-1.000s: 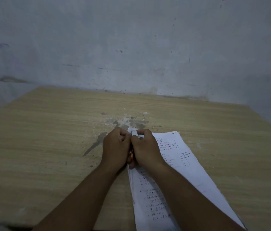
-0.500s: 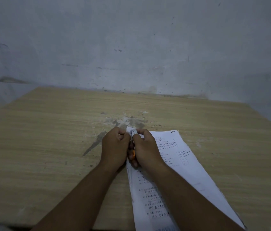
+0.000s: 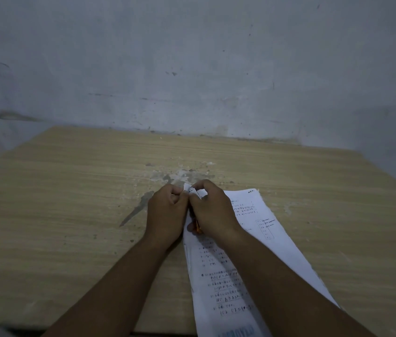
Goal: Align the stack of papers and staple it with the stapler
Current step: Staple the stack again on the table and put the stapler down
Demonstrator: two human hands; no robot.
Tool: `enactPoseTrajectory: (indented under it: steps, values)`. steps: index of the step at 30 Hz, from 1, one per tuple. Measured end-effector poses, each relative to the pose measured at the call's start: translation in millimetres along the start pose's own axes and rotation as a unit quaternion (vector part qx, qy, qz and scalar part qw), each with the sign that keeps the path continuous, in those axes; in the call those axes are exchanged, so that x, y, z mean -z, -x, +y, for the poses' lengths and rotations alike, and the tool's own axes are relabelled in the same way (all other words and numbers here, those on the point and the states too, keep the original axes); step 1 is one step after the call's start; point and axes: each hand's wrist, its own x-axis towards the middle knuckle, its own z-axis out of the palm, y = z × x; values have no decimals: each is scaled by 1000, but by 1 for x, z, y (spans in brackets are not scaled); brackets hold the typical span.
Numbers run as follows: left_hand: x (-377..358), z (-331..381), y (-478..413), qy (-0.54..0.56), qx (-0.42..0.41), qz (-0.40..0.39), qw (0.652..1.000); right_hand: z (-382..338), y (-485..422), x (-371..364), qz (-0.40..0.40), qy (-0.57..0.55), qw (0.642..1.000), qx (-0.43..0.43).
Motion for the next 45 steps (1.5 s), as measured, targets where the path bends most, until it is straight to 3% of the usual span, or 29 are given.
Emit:
enactPoseTrajectory:
  steps: [2,5,8,13,22,29,31,33,36,40,45]
  values:
    - [0,1,1,10,0,-2,1000,-4,-1,1,-10,-65,997,-41]
    - [1,1,1,9,0,-1,1000,-6,-3,1,-10,-58,997,-41]
    - [1,0,1,5,-4,-8,1000,-6,-6,3,-24,-9,999,-20]
    - [0,-4,-1,1,-9,-21,1000,-6,-17,13,-16,186,978,88]
    - [0,-5,-1,26,-2,-39,999,-13,-30,17,-50,273,953,121]
    - [-3,-6,-2,-7,-13,-26,1000,-13,-33,19,-39,297,951,80]
    - [-3,-4,-1,-22,-16,-21,999,-13,-31,24,-45,243,968,48]
    - [-2,-2,-1,-24,-9,-18,1000,-14,-29,32,-78,108,991,-11]
    - [-3,-2,-2,-12,2,-19,1000,-13,-26,47,-105,-44,989,-94]
    - [-3,-3,-3,-17,23,-26,999,-6,-26,68,-116,-113,977,-141]
    - [-6,3,-6,-59,37,-29,997,8,-28,101,-96,-115,976,-159]
